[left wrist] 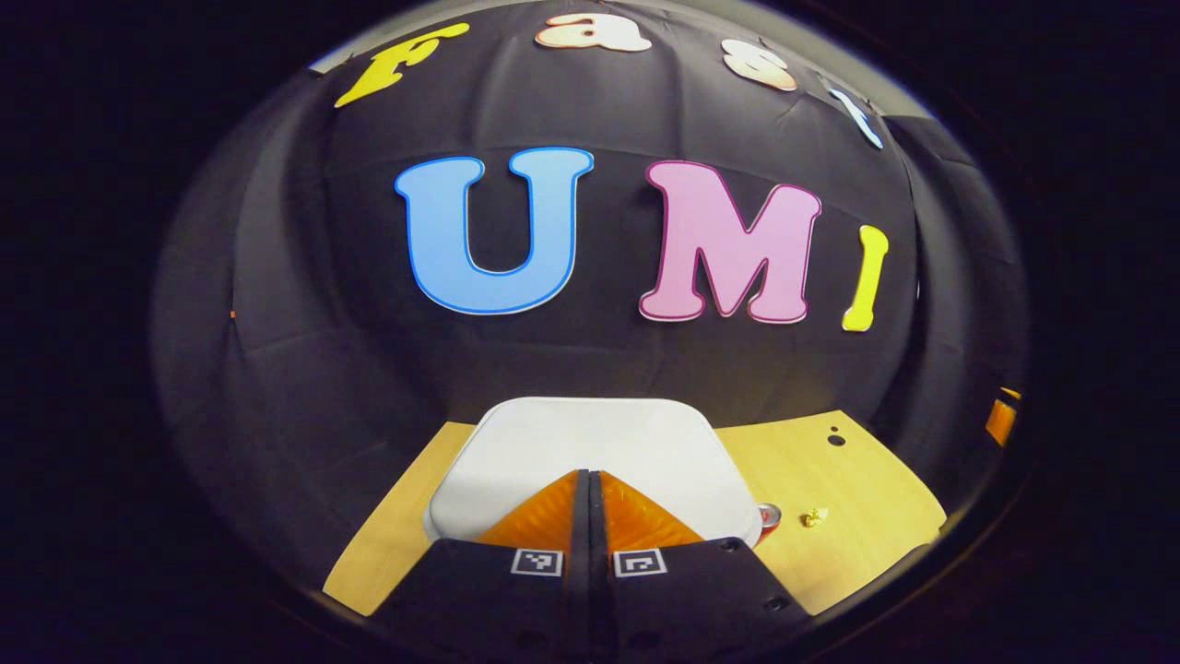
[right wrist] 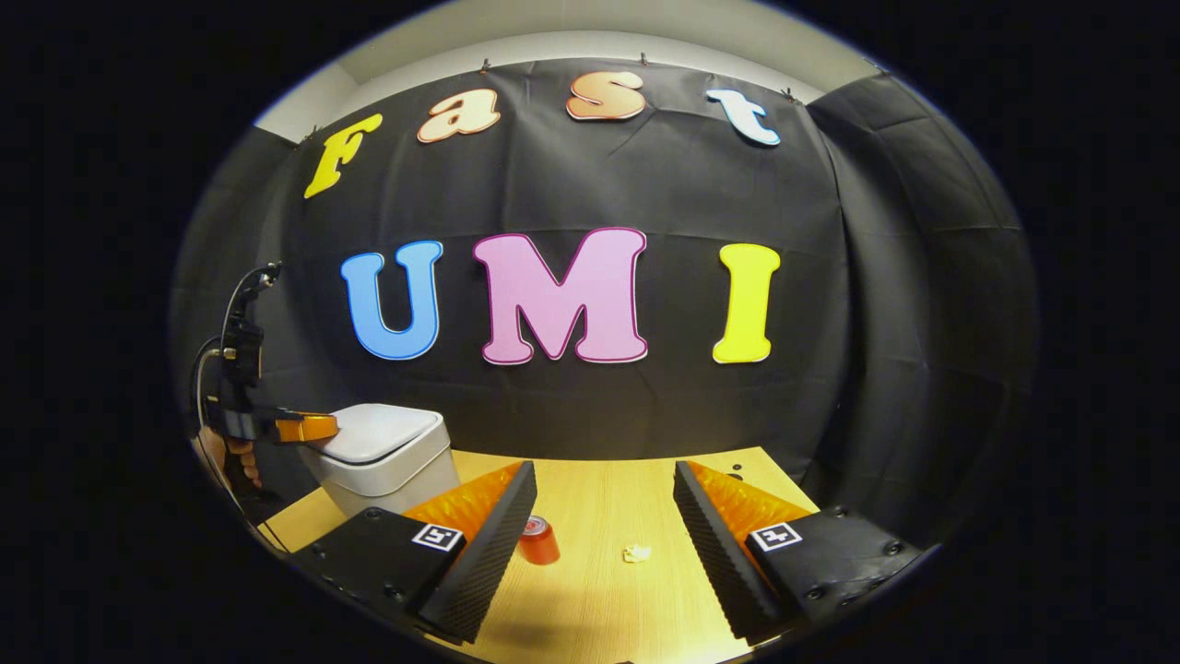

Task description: Press the lid of the desktop garbage bin to open it, pick up the crumpled paper on the desktop and throw it into the bin, then pick up the pop can on the desktop and drop it into the bin, and finally close the garbage bin lid.

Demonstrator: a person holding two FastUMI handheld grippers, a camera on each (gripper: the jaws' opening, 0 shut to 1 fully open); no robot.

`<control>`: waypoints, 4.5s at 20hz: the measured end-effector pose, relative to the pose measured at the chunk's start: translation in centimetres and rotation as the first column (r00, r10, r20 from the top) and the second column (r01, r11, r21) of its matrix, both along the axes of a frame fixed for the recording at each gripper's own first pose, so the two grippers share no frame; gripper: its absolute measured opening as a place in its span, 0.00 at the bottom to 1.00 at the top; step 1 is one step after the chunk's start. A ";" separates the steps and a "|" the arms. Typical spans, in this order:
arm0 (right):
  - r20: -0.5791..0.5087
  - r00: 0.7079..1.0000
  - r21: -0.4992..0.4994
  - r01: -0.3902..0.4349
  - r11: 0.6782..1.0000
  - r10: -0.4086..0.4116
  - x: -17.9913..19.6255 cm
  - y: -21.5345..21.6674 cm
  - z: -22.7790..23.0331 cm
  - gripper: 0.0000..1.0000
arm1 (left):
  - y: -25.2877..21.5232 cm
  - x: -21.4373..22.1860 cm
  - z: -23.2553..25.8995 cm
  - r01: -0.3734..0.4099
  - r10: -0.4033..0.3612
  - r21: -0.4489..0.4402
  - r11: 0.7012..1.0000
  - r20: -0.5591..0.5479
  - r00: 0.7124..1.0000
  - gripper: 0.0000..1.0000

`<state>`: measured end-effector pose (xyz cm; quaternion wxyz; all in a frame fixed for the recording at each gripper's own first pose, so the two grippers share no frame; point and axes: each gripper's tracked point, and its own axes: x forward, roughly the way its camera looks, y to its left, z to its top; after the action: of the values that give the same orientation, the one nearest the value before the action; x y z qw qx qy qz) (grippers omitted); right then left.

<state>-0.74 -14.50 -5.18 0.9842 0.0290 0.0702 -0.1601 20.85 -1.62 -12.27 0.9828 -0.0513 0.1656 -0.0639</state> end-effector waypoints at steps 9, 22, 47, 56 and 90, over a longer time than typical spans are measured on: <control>0.060 0.998 -0.059 -0.013 0.998 0.016 -1.0 1.7 2.7 0.96 | -2.2 -3.5 8.9 0.046 -0.032 -0.088 0.995 0.154 0.987 0.06; -0.090 0.996 -0.077 -0.022 0.997 0.015 -1.8 1.8 -0.8 0.96 | -6.2 -11.6 10.6 0.137 -0.120 -0.045 0.990 0.262 0.957 0.95; -0.703 0.701 0.111 -0.061 0.992 0.122 11.1 -7.7 -29.0 0.98 | -5.1 -16.7 1.4 0.087 -0.087 -0.043 0.995 -0.005 0.996 0.95; -0.777 0.614 0.186 0.019 0.982 0.136 12.7 -9.6 -36.5 0.95 | -8.1 -16.3 -0.4 0.095 -0.103 -0.096 0.991 -0.084 0.991 0.95; -0.354 0.735 0.181 -0.553 0.813 0.578 18.5 14.8 -6.8 0.46 | -9.3 -18.1 1.5 0.187 -0.187 -0.095 0.978 0.011 0.982 0.95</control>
<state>17.78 0.32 -11.94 0.9498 0.0051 0.2765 0.1464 2.72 -10.91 -10.76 0.9690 -0.0825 0.1653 -0.1640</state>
